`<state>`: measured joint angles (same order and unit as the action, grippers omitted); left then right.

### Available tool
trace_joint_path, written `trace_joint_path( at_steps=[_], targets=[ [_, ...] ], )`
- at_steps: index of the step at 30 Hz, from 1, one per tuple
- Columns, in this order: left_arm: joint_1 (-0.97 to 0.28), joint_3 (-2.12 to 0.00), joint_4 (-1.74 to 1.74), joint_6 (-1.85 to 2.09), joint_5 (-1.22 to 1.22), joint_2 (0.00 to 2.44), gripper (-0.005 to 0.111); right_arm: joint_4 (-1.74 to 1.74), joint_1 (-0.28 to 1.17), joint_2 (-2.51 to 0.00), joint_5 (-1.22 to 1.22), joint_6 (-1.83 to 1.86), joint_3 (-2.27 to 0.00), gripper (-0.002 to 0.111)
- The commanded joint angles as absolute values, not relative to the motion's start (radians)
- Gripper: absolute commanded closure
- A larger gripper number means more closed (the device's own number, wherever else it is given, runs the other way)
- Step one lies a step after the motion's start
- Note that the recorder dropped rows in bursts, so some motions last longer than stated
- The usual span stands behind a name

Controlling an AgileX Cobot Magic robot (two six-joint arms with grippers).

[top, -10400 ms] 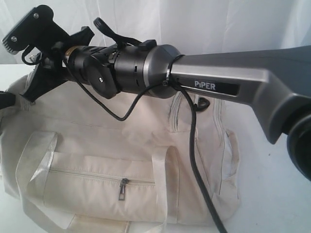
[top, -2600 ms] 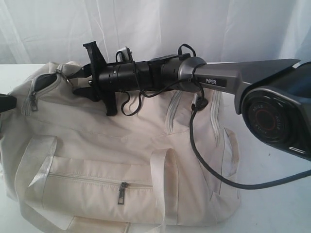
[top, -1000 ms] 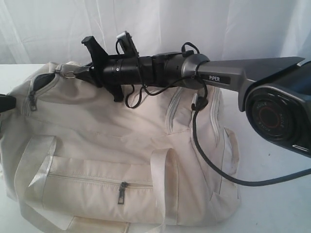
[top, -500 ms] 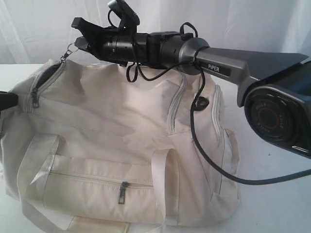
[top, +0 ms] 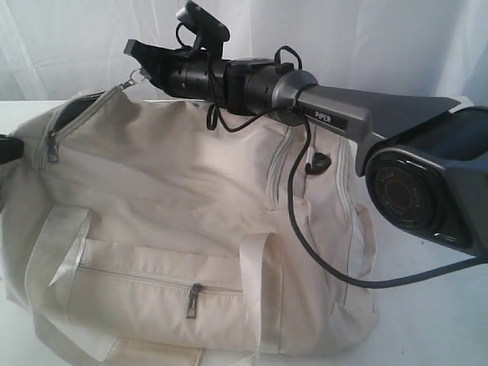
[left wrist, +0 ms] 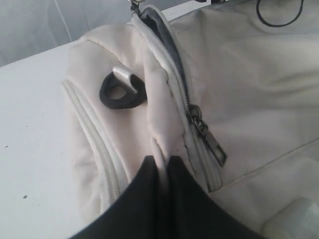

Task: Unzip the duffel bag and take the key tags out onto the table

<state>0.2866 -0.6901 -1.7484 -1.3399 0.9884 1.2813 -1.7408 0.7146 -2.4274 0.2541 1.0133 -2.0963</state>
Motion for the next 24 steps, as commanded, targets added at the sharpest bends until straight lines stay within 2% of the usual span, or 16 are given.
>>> trace_joint_path(
  at_steps=[1,4,6,12,16,24],
  targets=[
    [0.288,-0.689,-1.744,-1.318,0.914,1.205,0.096,-1.744,0.698,-2.411,0.243,1.04,-2.104,0.108],
    [0.288,-0.689,-1.744,-1.318,0.923,1.169,0.064,-1.744,0.698,-2.411,0.284,1.044,-2.104,0.108],
    [0.288,-0.689,-1.709,-1.307,0.96,1.163,0.051,-1.744,0.698,-2.411,0.343,1.05,-2.104,0.108],
    [0.283,-0.692,-1.412,-1.116,0.93,1.198,0.05,-1.744,0.698,-2.403,0.394,1.05,-2.104,0.108],
    [0.147,-0.789,-1.42,-1.075,0.88,1.309,0.05,-1.744,0.698,-2.403,0.435,1.051,-2.104,0.108],
    [0.04,-0.921,-1.423,-1.072,0.816,1.488,0.05,-1.744,0.698,-2.403,0.47,1.051,-2.104,0.108]
  ],
)
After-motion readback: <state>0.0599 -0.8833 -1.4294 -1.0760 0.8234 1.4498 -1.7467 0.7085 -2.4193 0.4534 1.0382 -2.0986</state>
